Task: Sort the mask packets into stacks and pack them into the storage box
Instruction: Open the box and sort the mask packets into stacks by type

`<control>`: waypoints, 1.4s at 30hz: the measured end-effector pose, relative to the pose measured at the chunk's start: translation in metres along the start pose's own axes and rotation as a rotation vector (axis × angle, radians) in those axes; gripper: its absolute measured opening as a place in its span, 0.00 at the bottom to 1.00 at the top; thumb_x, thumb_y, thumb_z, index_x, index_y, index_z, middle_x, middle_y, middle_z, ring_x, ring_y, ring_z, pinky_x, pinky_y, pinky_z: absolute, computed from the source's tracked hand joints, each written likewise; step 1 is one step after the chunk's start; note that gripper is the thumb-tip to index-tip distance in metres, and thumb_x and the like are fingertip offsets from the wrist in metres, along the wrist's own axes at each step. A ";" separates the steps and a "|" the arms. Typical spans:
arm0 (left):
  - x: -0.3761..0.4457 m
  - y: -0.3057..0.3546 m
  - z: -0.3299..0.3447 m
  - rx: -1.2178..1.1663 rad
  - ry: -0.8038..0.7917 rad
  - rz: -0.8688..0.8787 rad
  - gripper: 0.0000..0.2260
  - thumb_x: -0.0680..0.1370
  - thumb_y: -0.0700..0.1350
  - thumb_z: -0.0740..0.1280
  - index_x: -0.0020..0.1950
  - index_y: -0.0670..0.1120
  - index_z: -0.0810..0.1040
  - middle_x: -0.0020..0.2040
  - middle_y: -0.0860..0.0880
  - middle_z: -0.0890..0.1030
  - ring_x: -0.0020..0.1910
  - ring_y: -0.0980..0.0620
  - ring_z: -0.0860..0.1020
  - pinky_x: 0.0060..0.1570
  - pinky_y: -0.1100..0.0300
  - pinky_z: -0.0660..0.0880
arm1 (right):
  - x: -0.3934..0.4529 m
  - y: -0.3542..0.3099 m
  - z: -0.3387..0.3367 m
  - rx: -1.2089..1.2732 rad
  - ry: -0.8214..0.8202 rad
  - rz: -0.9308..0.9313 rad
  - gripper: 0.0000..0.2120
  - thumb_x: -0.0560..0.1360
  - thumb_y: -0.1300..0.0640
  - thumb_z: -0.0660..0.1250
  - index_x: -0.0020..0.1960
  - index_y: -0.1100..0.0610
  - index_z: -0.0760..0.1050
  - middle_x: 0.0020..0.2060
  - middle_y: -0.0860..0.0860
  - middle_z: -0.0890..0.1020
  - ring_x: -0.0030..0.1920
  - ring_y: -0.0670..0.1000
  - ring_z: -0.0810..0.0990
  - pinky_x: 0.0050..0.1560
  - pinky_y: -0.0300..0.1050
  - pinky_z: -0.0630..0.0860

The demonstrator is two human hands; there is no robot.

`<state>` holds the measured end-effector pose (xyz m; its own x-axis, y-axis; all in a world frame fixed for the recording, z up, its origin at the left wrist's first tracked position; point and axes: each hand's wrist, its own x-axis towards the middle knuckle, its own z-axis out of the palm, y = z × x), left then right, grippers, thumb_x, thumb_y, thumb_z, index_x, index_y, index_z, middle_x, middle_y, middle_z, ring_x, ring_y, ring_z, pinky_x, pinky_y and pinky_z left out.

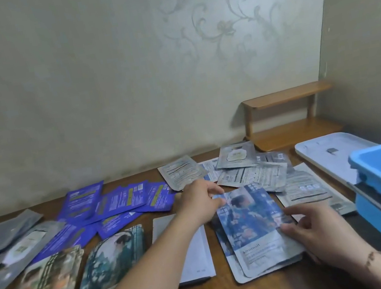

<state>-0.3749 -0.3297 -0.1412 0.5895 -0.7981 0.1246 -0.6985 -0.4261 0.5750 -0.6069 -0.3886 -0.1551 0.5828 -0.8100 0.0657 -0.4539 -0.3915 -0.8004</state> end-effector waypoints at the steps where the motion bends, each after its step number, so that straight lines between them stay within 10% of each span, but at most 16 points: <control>1: 0.000 0.000 0.001 0.088 -0.004 0.010 0.10 0.72 0.55 0.74 0.52 0.57 0.83 0.48 0.59 0.83 0.52 0.56 0.78 0.54 0.55 0.67 | 0.001 0.002 0.001 -0.032 0.008 -0.008 0.12 0.72 0.54 0.74 0.54 0.53 0.80 0.24 0.52 0.79 0.23 0.49 0.77 0.25 0.34 0.69; 10: -0.002 -0.011 -0.003 0.505 -0.087 0.182 0.12 0.79 0.56 0.63 0.58 0.57 0.82 0.56 0.56 0.79 0.61 0.51 0.68 0.63 0.47 0.58 | -0.006 0.017 0.024 -0.648 0.029 -0.317 0.30 0.69 0.28 0.45 0.67 0.33 0.66 0.73 0.39 0.63 0.71 0.51 0.59 0.65 0.47 0.62; 18: 0.003 -0.012 -0.002 0.470 -0.110 0.129 0.10 0.79 0.55 0.66 0.57 0.57 0.83 0.56 0.57 0.80 0.61 0.51 0.69 0.62 0.48 0.58 | -0.015 0.032 0.038 -0.751 -0.170 -0.309 0.28 0.79 0.34 0.41 0.67 0.46 0.68 0.64 0.45 0.77 0.76 0.38 0.44 0.67 0.43 0.49; 24: 0.003 -0.018 -0.003 0.370 -0.131 0.117 0.09 0.80 0.52 0.65 0.57 0.56 0.83 0.58 0.58 0.80 0.61 0.53 0.71 0.61 0.50 0.58 | -0.013 0.005 0.022 -0.622 -0.341 -0.310 0.32 0.57 0.15 0.38 0.61 0.18 0.43 0.67 0.30 0.29 0.70 0.39 0.29 0.71 0.38 0.36; 30: 0.003 -0.016 -0.005 0.393 -0.167 0.104 0.10 0.79 0.53 0.66 0.58 0.56 0.82 0.60 0.58 0.79 0.62 0.52 0.70 0.61 0.50 0.59 | -0.011 0.001 0.023 -0.602 -0.368 -0.332 0.35 0.45 0.15 0.30 0.52 0.16 0.48 0.67 0.29 0.37 0.70 0.37 0.36 0.69 0.35 0.39; 35: 0.001 -0.017 -0.005 0.361 -0.158 0.115 0.11 0.78 0.55 0.66 0.58 0.55 0.82 0.56 0.57 0.80 0.59 0.54 0.71 0.60 0.51 0.60 | -0.016 0.001 0.020 -0.761 -0.238 -0.343 0.33 0.67 0.19 0.46 0.68 0.29 0.61 0.62 0.43 0.79 0.59 0.51 0.81 0.51 0.47 0.76; 42: 0.033 -0.036 -0.027 0.319 -0.143 0.175 0.15 0.81 0.53 0.61 0.67 0.52 0.76 0.72 0.51 0.70 0.71 0.48 0.66 0.69 0.50 0.65 | 0.059 -0.068 0.037 -0.679 -0.016 -0.480 0.21 0.75 0.38 0.61 0.66 0.43 0.73 0.64 0.39 0.75 0.64 0.45 0.73 0.63 0.43 0.73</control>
<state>-0.3191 -0.3293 -0.1357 0.4031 -0.9124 0.0714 -0.8880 -0.3710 0.2717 -0.5162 -0.3936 -0.1186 0.8240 -0.4834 0.2956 -0.4585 -0.8754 -0.1535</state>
